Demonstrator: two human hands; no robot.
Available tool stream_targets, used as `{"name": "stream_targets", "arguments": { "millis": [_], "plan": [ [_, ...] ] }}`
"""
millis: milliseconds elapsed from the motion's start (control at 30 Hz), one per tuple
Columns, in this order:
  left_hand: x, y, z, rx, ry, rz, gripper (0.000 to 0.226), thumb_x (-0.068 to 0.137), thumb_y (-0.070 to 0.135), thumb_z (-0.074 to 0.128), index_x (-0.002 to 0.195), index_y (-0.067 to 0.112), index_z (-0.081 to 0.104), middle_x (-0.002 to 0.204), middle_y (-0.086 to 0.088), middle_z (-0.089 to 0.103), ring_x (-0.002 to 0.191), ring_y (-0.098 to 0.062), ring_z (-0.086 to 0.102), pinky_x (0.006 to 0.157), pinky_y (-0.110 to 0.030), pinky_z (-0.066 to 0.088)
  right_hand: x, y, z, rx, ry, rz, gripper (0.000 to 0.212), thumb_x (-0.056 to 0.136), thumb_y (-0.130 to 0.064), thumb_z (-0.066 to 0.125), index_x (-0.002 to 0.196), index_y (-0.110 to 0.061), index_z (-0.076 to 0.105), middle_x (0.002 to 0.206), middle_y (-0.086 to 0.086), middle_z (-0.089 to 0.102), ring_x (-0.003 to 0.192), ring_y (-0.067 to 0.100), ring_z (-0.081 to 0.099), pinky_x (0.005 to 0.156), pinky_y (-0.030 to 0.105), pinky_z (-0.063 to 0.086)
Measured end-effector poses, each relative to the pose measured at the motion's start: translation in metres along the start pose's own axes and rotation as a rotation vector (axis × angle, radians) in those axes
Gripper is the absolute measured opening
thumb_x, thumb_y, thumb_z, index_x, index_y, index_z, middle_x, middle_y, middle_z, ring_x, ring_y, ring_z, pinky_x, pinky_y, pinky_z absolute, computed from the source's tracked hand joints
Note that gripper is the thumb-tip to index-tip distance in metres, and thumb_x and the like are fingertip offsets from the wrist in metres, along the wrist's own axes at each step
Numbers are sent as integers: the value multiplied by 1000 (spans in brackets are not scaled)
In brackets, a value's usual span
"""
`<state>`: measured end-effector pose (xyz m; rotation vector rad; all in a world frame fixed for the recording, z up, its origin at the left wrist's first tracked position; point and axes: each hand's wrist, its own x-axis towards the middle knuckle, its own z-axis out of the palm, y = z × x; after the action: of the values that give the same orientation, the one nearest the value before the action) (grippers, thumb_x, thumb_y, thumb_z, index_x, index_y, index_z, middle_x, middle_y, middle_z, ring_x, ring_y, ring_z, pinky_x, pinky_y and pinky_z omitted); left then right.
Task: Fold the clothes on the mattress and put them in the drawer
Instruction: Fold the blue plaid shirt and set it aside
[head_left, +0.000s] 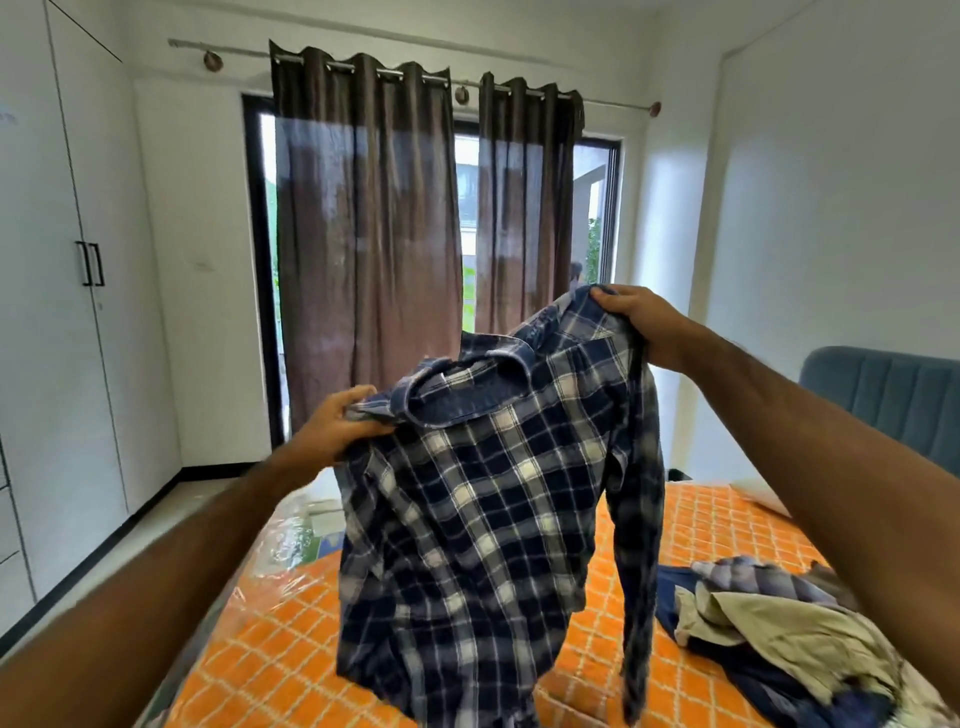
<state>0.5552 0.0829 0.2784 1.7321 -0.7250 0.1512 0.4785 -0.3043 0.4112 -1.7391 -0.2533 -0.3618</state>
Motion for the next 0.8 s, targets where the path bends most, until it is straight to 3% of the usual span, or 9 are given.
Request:
{"name": "stream_targets", "arguments": {
  "millis": [67,167,267,367,533,600,700,767,800],
  "plan": [
    [4,25,-7,-40,-40,32,38,71,0,80,99,-4,55,84,-14,63,73,-20,65,66,-28,57,2,-7,-1,-2,16,-32,19,105,-21,53,107,-12,69,84,6,74,68,19,72,65,30,62],
    [15,55,-17,215,23,135,22,82,0,74,87,5,52,70,3,64,61,-7,59,58,-19,51,4,-16,-3,-36,78,-89,20,105,-21,53,112,-9,68,86,6,74,71,19,72,68,30,62],
    [26,71,-37,668,26,249,41,76,50,81,84,16,61,72,8,66,64,-6,61,61,-25,48,6,-21,-2,-116,163,-140,19,106,-20,53,110,-12,70,81,1,76,68,14,72,66,27,61],
    [32,84,-58,864,73,275,60,69,84,57,76,25,66,69,9,66,63,-7,63,59,-26,48,9,-28,1,-234,259,-208,22,106,-20,53,116,-8,69,90,7,72,73,15,67,71,26,58],
    [28,133,-70,640,126,386,45,84,58,64,75,14,71,64,-1,70,53,-11,64,56,-21,50,20,-45,-4,-313,397,-307,21,106,-28,53,108,-15,70,109,19,73,95,28,66,98,48,52],
    [28,142,-75,821,52,392,58,80,73,61,82,17,71,66,4,68,57,-6,63,55,-24,49,22,-49,-6,-342,424,-313,25,106,-31,53,111,-15,71,111,16,73,103,32,68,99,48,52],
    [24,144,-81,1177,-171,273,79,61,101,38,94,37,70,78,20,66,69,4,61,64,-22,48,20,-50,-5,-443,430,-321,30,106,-30,52,119,-10,70,112,13,71,103,28,66,97,43,52],
    [23,148,-88,1079,1,323,67,67,92,50,81,30,69,73,14,64,66,-1,59,61,-25,45,20,-48,-5,-438,434,-320,30,107,-29,52,119,-9,70,108,11,70,101,27,64,92,40,51],
    [23,148,-89,950,143,360,54,75,77,61,73,24,65,67,9,61,60,-5,56,59,-26,42,19,-47,-6,-429,433,-314,29,107,-29,52,118,-9,70,106,10,70,100,27,64,90,38,50]
  ]
}}
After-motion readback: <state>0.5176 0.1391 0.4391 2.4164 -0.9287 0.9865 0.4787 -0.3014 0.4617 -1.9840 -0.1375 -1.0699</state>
